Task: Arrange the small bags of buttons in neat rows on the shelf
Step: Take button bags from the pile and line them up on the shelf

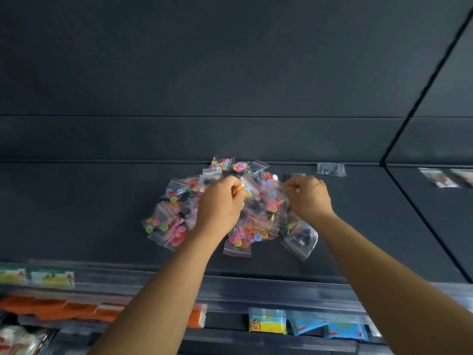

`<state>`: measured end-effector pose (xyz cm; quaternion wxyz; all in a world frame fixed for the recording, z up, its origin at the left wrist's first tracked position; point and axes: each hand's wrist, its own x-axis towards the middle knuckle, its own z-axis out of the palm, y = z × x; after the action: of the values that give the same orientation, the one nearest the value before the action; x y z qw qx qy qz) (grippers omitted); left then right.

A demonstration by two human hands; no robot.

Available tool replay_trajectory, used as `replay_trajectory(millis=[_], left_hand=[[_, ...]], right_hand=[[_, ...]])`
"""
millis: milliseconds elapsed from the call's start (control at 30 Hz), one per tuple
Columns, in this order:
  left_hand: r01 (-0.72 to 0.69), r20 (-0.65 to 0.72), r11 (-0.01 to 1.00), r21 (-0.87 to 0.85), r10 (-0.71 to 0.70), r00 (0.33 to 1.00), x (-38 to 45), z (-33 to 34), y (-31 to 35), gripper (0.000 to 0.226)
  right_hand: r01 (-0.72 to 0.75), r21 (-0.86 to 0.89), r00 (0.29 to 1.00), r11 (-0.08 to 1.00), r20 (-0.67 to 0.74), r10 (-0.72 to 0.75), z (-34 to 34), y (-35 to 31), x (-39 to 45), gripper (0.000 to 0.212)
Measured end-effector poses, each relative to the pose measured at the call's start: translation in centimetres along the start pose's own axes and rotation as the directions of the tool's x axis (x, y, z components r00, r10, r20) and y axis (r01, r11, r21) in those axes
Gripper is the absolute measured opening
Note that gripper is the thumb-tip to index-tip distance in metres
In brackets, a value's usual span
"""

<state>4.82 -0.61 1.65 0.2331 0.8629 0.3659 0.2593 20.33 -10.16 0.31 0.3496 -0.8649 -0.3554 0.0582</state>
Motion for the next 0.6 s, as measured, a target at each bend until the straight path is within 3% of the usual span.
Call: replay_trajectory(millis=[300,600], left_hand=[[-0.055,0.060,0.984,-0.171,0.066,0.996,-1.0,2.5,4.1,0.009],[-0.056,0.208,0.935,-0.350,0.136,0.969,-3.5,8.1,13.1,0.006]], right_hand=[[-0.092,0.171,0.982,0.981,-0.151,0.118,-4.6,1.5,-4.0,0.011],[-0.156,0.264,0.934,0.952,-0.273,0.229,-12.4,8.5,-7.4,0.011]])
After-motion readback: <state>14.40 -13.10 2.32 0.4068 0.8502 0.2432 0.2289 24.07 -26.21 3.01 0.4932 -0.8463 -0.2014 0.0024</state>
